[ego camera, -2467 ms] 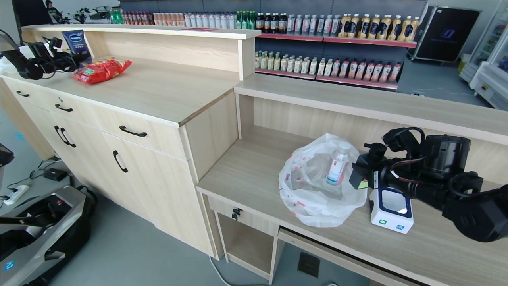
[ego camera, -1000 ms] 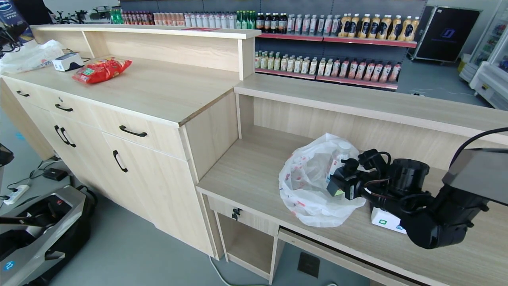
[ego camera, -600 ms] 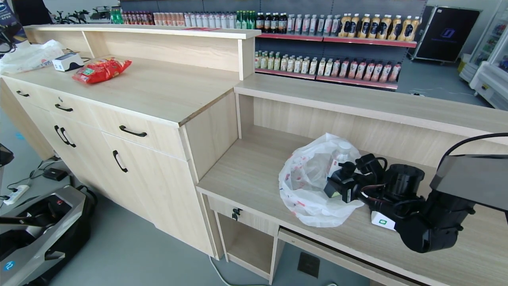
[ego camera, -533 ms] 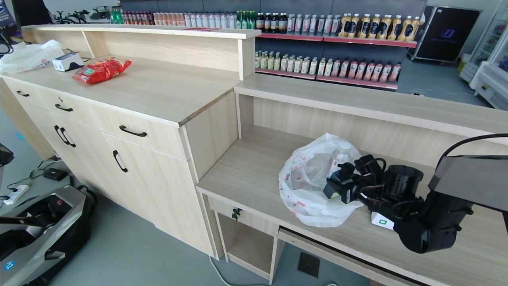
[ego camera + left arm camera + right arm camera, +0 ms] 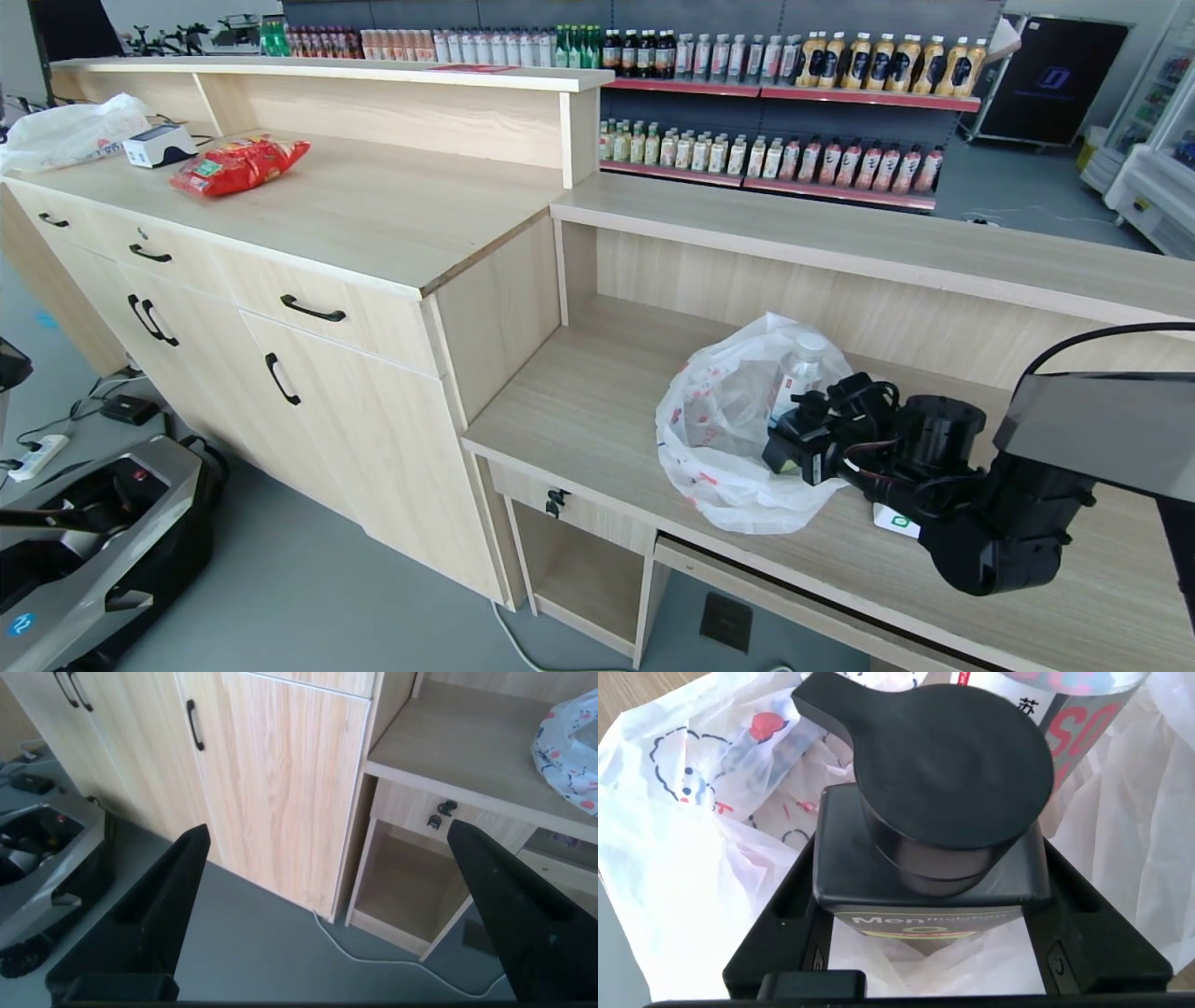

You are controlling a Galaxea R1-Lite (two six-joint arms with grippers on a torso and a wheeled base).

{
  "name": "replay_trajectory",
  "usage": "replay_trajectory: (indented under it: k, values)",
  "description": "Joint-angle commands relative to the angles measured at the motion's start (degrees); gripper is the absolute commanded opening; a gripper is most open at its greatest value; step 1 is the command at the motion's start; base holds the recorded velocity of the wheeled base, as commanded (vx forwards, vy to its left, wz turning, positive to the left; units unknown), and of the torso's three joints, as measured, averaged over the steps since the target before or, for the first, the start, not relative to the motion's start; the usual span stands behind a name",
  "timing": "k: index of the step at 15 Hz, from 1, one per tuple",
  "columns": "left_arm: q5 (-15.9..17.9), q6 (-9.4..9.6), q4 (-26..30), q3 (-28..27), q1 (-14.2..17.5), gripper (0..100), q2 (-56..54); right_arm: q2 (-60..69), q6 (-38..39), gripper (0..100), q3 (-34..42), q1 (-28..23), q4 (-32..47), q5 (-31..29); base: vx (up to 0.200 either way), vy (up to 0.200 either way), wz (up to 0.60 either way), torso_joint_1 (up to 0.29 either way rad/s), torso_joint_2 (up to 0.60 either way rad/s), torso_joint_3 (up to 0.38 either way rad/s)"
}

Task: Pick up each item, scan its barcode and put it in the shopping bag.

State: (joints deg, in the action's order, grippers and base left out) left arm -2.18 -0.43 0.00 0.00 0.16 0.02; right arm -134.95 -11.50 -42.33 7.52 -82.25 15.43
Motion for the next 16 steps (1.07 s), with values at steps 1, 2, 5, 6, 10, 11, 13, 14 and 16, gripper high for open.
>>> replay_trajectory:
  k: [1, 2, 5, 6, 10, 11, 13, 14, 16]
  values:
    - [-0.02, -0.01, 0.00, 0.00, 0.02, 100, -0.02, -0.40, -0.02, 0, -0.13, 0.04, 0.07, 0.04, 0.000, 0.000, 0.00, 0.000, 0.00, 0.000]
    - [-0.02, -0.01, 0.00, 0.00, 0.02, 100, -0.02, -0.40, -0.02, 0, -0.04, 0.04, -0.02, 0.04, 0.000, 0.000, 0.00, 0.000, 0.00, 0.000]
    - [-0.10, -0.01, 0.00, 0.00, 0.02, 100, -0.02, -0.58, -0.11, 0, -0.04, -0.05, -0.02, 0.04, 0.000, 0.000, 0.00, 0.000, 0.00, 0.000]
    - [-0.02, -0.01, 0.00, 0.00, 0.02, 100, -0.02, -0.58, -0.55, 0, 0.14, -0.23, 0.34, 0.04, 0.000, 0.000, 0.00, 0.000, 0.00, 0.000]
    - [-0.02, -0.01, 0.00, 0.00, 0.02, 100, -0.02, -1.02, -0.90, 0, 0.14, -0.84, 0.51, 0.04, 0.000, 0.000, 0.00, 0.000, 0.00, 0.000]
    - [-0.02, -0.01, 0.00, 0.00, 0.02, 100, -0.02, -1.02, -0.98, 0, 0.23, -1.02, 0.51, 0.04, 0.000, 0.000, 0.00, 0.000, 0.00, 0.000]
    - [-0.10, -0.01, 0.00, 0.00, 0.02, 100, -0.02, -1.10, -1.34, 0, 0.05, -1.11, 1.04, 0.04, 0.000, 0.000, 0.00, 0.000, 0.00, 0.000]
    - [-0.02, -0.01, 0.00, 0.00, 0.02, 100, -0.02, -1.37, -1.34, 0, 0.05, -1.19, 1.21, 0.04, 0.000, 0.000, 0.00, 0.000, 0.00, 0.000]
    - [-0.02, -0.01, 0.00, 0.00, 0.02, 100, -0.02, -1.72, -1.34, 0, 0.31, -1.37, 1.30, 0.04, 0.000, 0.000, 0.00, 0.000, 0.00, 0.000]
